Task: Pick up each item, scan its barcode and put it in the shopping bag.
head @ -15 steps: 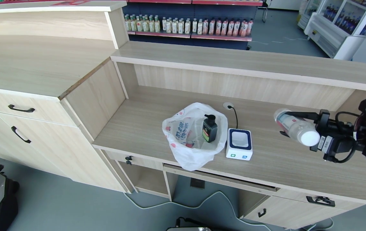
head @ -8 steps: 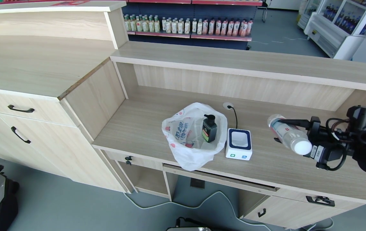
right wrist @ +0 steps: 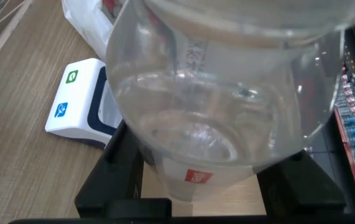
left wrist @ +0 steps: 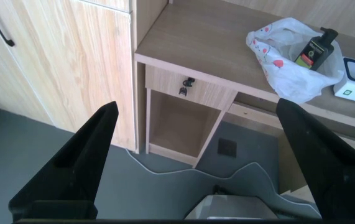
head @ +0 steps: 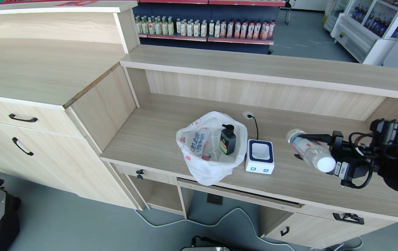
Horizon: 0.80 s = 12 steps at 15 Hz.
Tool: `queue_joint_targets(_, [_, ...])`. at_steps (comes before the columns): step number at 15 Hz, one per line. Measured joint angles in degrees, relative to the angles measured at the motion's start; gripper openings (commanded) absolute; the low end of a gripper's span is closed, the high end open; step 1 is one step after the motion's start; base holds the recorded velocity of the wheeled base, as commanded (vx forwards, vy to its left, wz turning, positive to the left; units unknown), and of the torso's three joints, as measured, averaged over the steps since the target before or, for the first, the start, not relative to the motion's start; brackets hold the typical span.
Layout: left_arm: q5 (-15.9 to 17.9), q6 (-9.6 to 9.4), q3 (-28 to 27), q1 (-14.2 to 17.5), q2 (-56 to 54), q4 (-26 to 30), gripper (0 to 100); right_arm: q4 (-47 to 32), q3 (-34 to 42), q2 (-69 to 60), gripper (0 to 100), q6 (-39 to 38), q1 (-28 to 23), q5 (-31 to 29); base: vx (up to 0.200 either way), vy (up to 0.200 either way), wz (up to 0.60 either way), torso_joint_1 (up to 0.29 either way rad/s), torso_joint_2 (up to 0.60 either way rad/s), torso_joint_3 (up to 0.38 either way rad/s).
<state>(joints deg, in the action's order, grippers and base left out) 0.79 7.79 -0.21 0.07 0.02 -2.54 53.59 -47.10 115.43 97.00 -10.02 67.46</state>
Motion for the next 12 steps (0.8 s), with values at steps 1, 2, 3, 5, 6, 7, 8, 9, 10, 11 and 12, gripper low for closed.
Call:
queue_joint_targets(1, [0.0, 0.01, 0.0, 0.0, 0.0, 0.0, 100, 0.0, 0.0, 0.2, 0, 0.1, 0.0, 0.0, 0.0, 0.0, 0.0, 0.0, 0.0, 0.0])
queue_joint_targets(2, [0.0, 0.01, 0.0, 0.0, 0.0, 0.0, 100, 0.0, 0.0, 0.4, 0, 0.1, -0.1, 0.0, 0.0, 0.0, 0.0, 0.0, 0.0, 0.0])
queue_joint_targets(3, [0.0, 0.01, 0.0, 0.0, 0.0, 0.0, 100, 0.0, 0.0, 0.8, 0, 0.1, -0.3, 0.0, 0.0, 0.0, 0.0, 0.0, 0.0, 0.0])
queue_joint_targets(5, [0.0, 0.0, 0.0, 0.0, 0.0, 0.0, 100, 0.0, -0.3, 1.8, 0, 0.2, -0.6, -0.1, 0.0, 0.0, 0.0, 0.0, 0.0, 0.0])
queue_joint_targets(6, [0.0, 0.01, 0.0, 0.0, 0.0, 0.0, 100, 0.1, -0.7, 2.3, 0, 0.2, -0.6, -0.2, 0.0, 0.0, 0.0, 0.0, 0.0, 0.0])
queue_joint_targets(7, [0.0, 0.0, 0.0, 0.0, 0.0, 0.0, 100, 0.2, -1.0, 2.8, 0, 0.2, -0.6, -0.1, 0.0, 0.0, 0.0, 0.0, 0.0, 0.0])
queue_joint_targets(8, [0.0, 0.0, 0.0, 0.0, 0.0, 0.0, 100, 0.2, -1.1, 3.1, 0, 0.2, -0.6, -0.1, 0.0, 0.0, 0.0, 0.0, 0.0, 0.0])
queue_joint_targets(9, [0.0, 0.0, 0.0, 0.0, 0.0, 0.0, 100, 0.2, -1.2, 3.5, 0, 0.2, -0.6, -0.1, 0.0, 0.0, 0.0, 0.0, 0.0, 0.0])
queue_joint_targets(10, [0.0, 0.0, 0.0, 0.0, 0.0, 0.0, 100, 0.2, -1.5, 3.9, 0, 0.1, -0.6, -0.2, 0.0, 0.0, 0.0, 0.0, 0.0, 0.0])
queue_joint_targets(11, [0.0, 0.01, 0.0, 0.0, 0.0, 0.0, 100, 0.2, -2.1, 4.3, 0, 0.1, -0.4, -0.2, 0.0, 0.0, 0.0, 0.0, 0.0, 0.0])
queue_joint_targets(12, [0.0, 0.01, 0.0, 0.0, 0.0, 0.0, 100, 0.2, -2.6, 4.6, 0, 0.1, -0.2, -0.2, 0.0, 0.0, 0.0, 0.0, 0.0, 0.0])
